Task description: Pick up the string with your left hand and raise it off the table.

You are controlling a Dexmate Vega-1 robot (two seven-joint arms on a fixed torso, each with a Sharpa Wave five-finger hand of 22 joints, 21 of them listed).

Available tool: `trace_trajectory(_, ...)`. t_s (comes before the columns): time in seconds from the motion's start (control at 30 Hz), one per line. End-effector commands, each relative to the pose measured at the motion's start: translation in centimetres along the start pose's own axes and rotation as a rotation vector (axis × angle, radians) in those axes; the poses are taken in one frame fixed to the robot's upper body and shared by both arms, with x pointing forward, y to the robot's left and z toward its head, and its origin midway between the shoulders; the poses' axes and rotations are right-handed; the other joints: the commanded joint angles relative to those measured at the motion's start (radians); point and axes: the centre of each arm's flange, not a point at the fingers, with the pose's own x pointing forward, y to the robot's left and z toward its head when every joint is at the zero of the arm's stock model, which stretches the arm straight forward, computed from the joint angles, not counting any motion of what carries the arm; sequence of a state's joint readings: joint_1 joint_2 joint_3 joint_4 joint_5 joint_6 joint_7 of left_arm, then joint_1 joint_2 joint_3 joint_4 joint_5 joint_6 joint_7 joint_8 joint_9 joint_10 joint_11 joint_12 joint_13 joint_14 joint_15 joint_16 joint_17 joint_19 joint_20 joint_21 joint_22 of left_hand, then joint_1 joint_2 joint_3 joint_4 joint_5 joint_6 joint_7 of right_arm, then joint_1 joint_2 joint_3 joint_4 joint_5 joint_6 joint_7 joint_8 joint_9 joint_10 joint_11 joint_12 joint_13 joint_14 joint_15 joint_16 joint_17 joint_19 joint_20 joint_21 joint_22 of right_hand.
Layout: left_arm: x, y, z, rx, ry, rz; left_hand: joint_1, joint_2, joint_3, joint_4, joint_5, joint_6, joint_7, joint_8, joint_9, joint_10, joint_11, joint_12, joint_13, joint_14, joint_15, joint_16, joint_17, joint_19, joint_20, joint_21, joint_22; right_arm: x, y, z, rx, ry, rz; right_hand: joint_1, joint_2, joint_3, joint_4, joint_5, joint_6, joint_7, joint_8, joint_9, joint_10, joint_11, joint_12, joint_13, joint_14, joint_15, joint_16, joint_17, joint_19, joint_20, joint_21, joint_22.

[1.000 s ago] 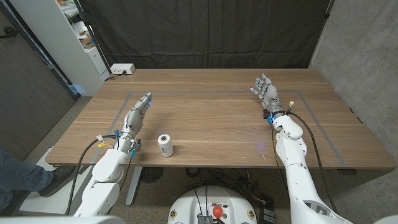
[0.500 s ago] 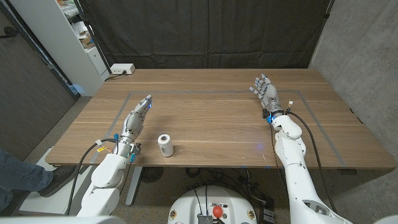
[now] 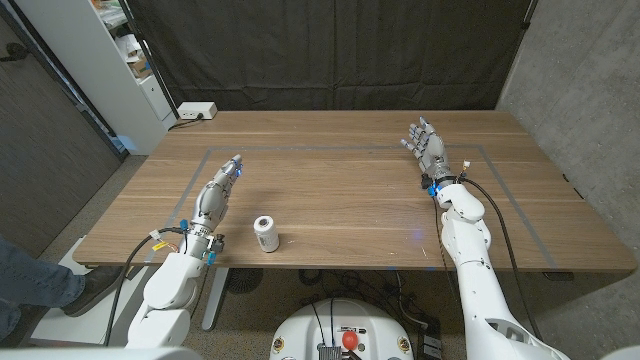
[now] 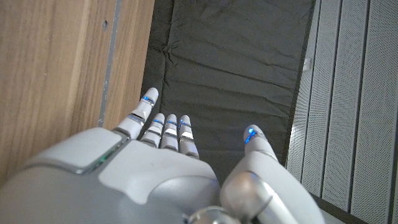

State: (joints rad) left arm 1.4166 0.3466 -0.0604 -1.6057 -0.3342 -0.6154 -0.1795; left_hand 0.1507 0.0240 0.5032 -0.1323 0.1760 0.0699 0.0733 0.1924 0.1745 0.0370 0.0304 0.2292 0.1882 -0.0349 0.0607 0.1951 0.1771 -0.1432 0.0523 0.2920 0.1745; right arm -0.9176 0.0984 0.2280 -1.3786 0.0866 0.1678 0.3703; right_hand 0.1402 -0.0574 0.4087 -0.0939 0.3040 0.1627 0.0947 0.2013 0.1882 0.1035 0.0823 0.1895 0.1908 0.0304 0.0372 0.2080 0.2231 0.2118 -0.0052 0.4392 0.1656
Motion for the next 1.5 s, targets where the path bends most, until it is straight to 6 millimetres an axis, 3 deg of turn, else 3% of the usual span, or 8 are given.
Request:
trace_trajectory(0.03, -0.9, -0.1, 0.7, 0.016, -0.025, 0.002, 0.01, 0.001, 0.005, -0.007, 0.001, 0.005, 0.003, -0.002, 0.005, 0.006, 0.0, -0.002, 0.006, 0.006, 0.002, -0.002, 0.003, 0.001, 0.007, -0.001, 0.004, 0.2, -0.3, 0.0, 0.0, -0.004, -0.002, 0.004, 0.004, 0.002, -0.003, -0.003, 0.007, -0.004, -0.003, 0.002, 0.01, -0.001, 0.008, 0.001, 0.006, 0.008, 0.005, 0.001, 0.007, -0.002, -0.003, 0.001)
trace_trajectory(0.9, -3.2, -0.8, 1.2, 0.04, -0.047, 0.009, 0.019, 0.0, 0.006, -0.013, 0.001, 0.003, -0.001, -0.003, 0.005, 0.008, 0.001, -0.005, 0.006, 0.006, 0.002, -0.004, 0.003, 0.003, 0.012, -0.011, 0.004, 0.8, -0.3, 0.3, -0.002, -0.015, 0.006, 0.004, 0.004, -0.001, -0.005, -0.004, 0.008, -0.003, -0.003, 0.002, 0.011, 0.0, 0.008, 0.001, 0.005, 0.006, 0.005, 0.0, 0.011, -0.001, -0.015, 0.001)
trace_trajectory(1.1, -3.7, -1.0, 1.1, 0.032, -0.046, 0.0, 0.026, -0.001, 0.007, -0.017, 0.002, 0.0, -0.002, -0.003, 0.005, -0.005, 0.007, -0.011, 0.007, -0.002, 0.021, -0.007, 0.004, 0.003, 0.034, -0.016, 0.004, 0.8, -0.2, 0.2, 0.002, -0.012, 0.007, 0.004, 0.004, -0.001, -0.005, -0.004, 0.008, -0.003, -0.003, 0.002, 0.011, 0.001, 0.008, 0.001, 0.005, 0.005, 0.005, 0.0, 0.011, -0.001, -0.017, 0.001)
trace_trajectory(1.5, -4.9, -1.3, 1.3, 0.051, -0.052, 0.0, 0.04, -0.004, 0.009, -0.024, 0.002, -0.012, 0.001, -0.006, 0.005, -0.014, 0.025, -0.015, 0.008, -0.007, 0.029, -0.007, 0.004, 0.003, 0.038, -0.023, 0.005, 0.6, -0.1, 0.3, 0.005, -0.017, 0.01, 0.004, 0.005, -0.002, -0.005, -0.004, 0.008, -0.004, -0.003, 0.002, 0.01, 0.0, 0.008, 0.001, 0.004, 0.007, 0.005, 0.0, 0.013, -0.002, -0.022, 0.001)
